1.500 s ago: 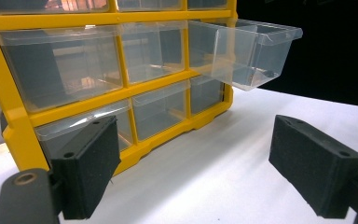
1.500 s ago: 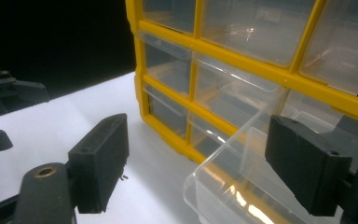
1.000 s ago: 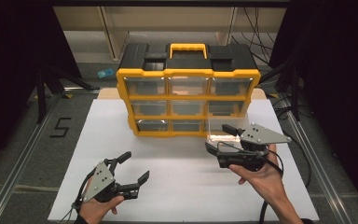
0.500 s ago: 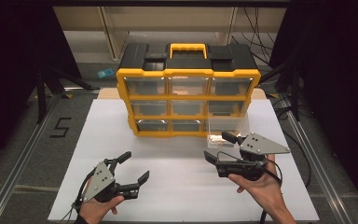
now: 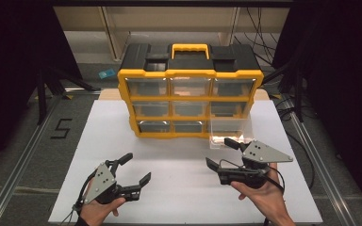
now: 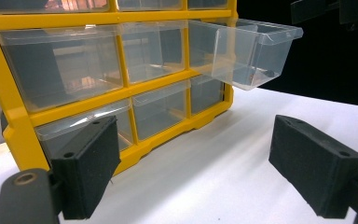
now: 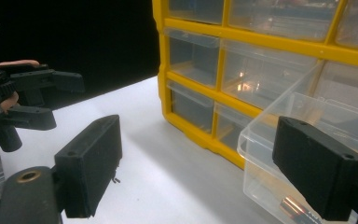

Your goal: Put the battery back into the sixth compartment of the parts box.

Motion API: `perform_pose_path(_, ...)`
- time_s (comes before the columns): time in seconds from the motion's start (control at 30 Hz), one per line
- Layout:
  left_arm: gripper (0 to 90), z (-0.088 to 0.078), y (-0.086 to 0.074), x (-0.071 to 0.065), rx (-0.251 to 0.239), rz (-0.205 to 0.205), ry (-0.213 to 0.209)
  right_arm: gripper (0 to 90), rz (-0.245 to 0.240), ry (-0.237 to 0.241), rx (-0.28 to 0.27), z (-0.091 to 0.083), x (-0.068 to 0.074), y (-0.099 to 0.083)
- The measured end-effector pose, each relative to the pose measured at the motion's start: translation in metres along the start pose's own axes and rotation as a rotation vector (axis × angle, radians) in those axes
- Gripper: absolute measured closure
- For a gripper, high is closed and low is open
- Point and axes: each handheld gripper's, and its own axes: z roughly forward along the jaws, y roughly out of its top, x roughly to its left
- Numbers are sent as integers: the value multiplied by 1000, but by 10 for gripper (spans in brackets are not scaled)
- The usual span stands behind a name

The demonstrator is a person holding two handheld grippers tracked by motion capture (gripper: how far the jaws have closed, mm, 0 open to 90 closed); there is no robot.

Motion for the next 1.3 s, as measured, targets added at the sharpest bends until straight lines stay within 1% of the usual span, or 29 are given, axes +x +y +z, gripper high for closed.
perform_pose_path(0.03, 156, 0, 0, 0, 0, 0, 0, 167, -3, -6, 0, -1, 0, -1)
perform_pose_path(0.1, 156, 0, 0, 0, 0, 0, 0, 167, 6, -2, -5, 0, -1, -3)
perform_pose_path(0.17, 156, 0, 0, 0, 0, 1, 0, 168, 6, -12, -3, -1, -1, -5)
perform_pose_path(0.2, 156, 0, 0, 0, 1, 1, 0, 167, 5, -7, -4, 0, -2, -7)
perform_pose_path(0.23, 156, 0, 0, 0, 1, 0, 0, 167, 12, -5, -16, 0, -2, -8)
perform_pose_path(0.27, 156, 0, 0, 0, 0, 2, 0, 167, 16, 3, -15, 1, -2, -10)
perform_pose_path(0.3, 156, 0, 0, 0, 0, 1, -1, 167, 10, -11, -15, 0, -2, -11)
perform_pose_path(0.33, 156, 0, 0, 0, 0, 1, -1, 167, 10, -11, -15, 0, -2, -11)
perform_pose_path(0.37, 156, 0, 0, 0, -1, 0, -1, 167, 13, -1, -18, 0, -3, -13)
perform_pose_path(0.4, 156, 0, 0, 0, -1, 0, 0, 167, 12, -6, -19, 0, -3, -14)
perform_pose_path(0.43, 156, 0, 0, 0, -1, 0, 0, 167, 13, 4, -18, 0, -3, -15)
perform_pose_path(0.57, 156, 0, 0, 0, -1, 0, -1, 166, 17, 5, -27, 0, -3, -18)
perform_pose_path(0.63, 156, 0, 0, 0, 0, 1, 0, 165, 0, -4, -26, 0, -5, -21)
perform_pose_path(0.67, 156, 0, 0, 0, 0, 1, -1, 165, 16, -2, -22, 0, -4, -22)
perform_pose_path(0.73, 156, 0, 0, 0, -1, 0, 0, 164, 19, -7, -22, 0, -5, -24)
perform_pose_path(0.83, 156, 0, 0, 0, 0, 1, -1, 164, 29, -1, -20, -2, -5, -28)
perform_pose_path(0.9, 156, 0, 0, 0, 0, 2, -1, 164, 26, -7, -12, -2, -5, -29)
perform_pose_path(1.0, 156, 0, 0, 0, 1, 2, -1, 163, 20, -3, -13, -2, -6, -32)
perform_pose_path(1.07, 156, 0, 0, 0, 2, 3, -2, 162, 35, 0, -12, -1, -5, -34)
perform_pose_path(1.1, 156, 0, 0, 0, 1, 1, -2, 163, 30, 6, -9, -2, -6, -36)
perform_pose_path(1.17, 156, 0, 0, 0, 2, 2, -1, 163, 37, 6, -5, -1, -6, -37)
perform_pose_path(1.3, 156, 0, 0, 0, 2, 1, -2, 163, 34, 3, 3, -1, -6, -41)
